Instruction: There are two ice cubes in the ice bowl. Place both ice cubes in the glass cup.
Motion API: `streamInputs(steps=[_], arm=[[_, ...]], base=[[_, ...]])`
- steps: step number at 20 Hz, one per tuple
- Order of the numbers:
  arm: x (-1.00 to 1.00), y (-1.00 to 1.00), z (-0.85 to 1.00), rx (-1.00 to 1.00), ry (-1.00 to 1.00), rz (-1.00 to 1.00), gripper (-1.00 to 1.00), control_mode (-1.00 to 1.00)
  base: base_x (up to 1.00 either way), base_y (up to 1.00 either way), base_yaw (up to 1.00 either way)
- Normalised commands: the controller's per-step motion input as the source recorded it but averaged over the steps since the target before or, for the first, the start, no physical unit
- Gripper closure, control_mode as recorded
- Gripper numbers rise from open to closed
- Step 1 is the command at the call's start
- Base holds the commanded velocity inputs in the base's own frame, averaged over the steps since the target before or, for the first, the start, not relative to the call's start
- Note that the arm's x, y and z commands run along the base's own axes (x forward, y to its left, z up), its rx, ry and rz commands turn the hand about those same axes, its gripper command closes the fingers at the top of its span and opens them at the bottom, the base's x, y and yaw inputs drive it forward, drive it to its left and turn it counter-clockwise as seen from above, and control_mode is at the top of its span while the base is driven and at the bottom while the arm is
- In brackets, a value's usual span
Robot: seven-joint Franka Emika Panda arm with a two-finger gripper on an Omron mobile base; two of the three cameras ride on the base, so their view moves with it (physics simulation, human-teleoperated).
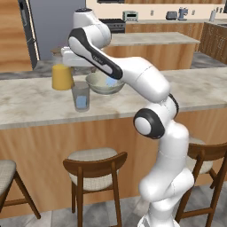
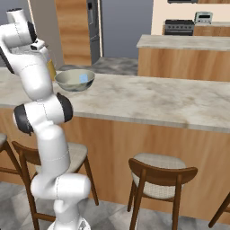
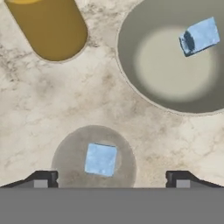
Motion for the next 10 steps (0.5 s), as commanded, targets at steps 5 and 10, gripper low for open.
streamInputs(steps=[5,10], arm=[[0.00,-0.72,-0.17,-0.04,-0.05,-0.07,-1.00,-1.00],[-0.49,-1.00,-0.82,-0.01,0.00,-0.01,-1.00,-1.00]], base=[[0.00,0.00,0.00],[0.00,0.00,0.00]])
